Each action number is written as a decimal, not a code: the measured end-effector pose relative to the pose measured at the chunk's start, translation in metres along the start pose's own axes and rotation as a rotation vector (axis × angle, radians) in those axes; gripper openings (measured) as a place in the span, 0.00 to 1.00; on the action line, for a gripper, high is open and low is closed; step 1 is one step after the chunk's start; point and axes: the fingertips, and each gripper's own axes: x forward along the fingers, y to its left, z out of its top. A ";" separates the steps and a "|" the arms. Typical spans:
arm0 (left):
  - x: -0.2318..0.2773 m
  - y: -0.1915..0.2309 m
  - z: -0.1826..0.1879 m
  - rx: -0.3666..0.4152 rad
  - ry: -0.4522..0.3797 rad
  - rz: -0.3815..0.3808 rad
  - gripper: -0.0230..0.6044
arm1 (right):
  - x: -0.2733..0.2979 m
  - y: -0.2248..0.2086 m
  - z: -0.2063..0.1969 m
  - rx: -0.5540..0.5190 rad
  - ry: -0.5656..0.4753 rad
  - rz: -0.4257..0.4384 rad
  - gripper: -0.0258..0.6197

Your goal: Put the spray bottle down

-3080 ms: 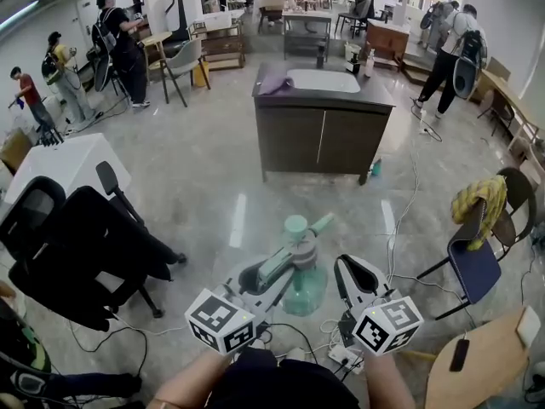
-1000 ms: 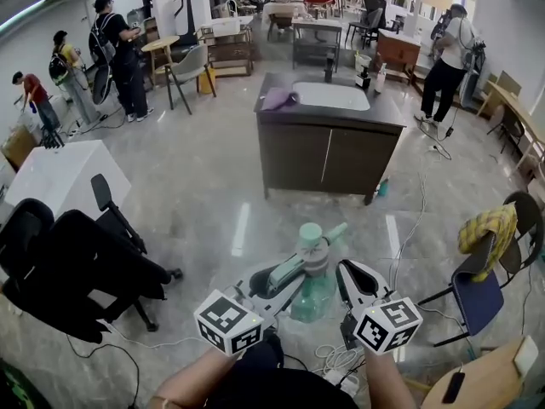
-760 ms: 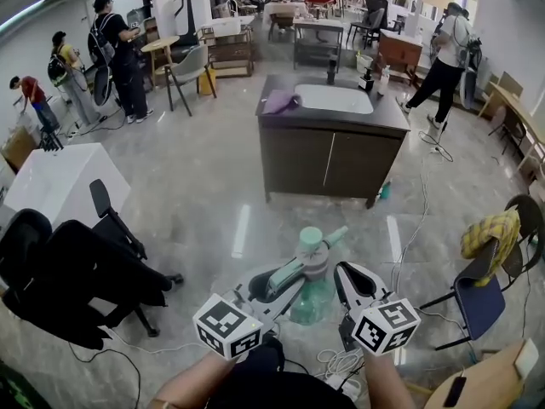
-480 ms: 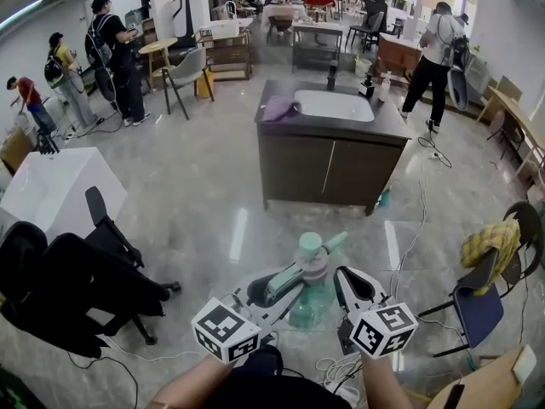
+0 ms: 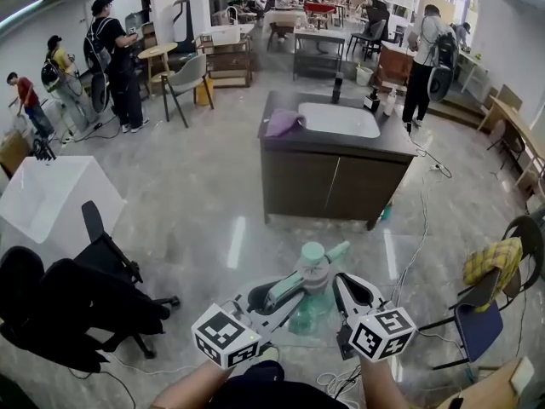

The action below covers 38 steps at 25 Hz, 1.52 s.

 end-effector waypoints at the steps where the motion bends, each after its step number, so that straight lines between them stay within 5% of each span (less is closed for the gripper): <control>1: 0.001 0.006 0.002 0.002 -0.001 -0.001 0.22 | 0.007 -0.001 0.003 -0.001 0.000 -0.001 0.05; 20: 0.020 0.099 0.020 0.012 0.003 -0.036 0.22 | 0.101 -0.018 0.029 0.011 -0.020 -0.027 0.05; 38: 0.129 0.109 0.028 -0.011 -0.016 0.046 0.22 | 0.127 -0.130 0.069 0.034 -0.035 0.057 0.05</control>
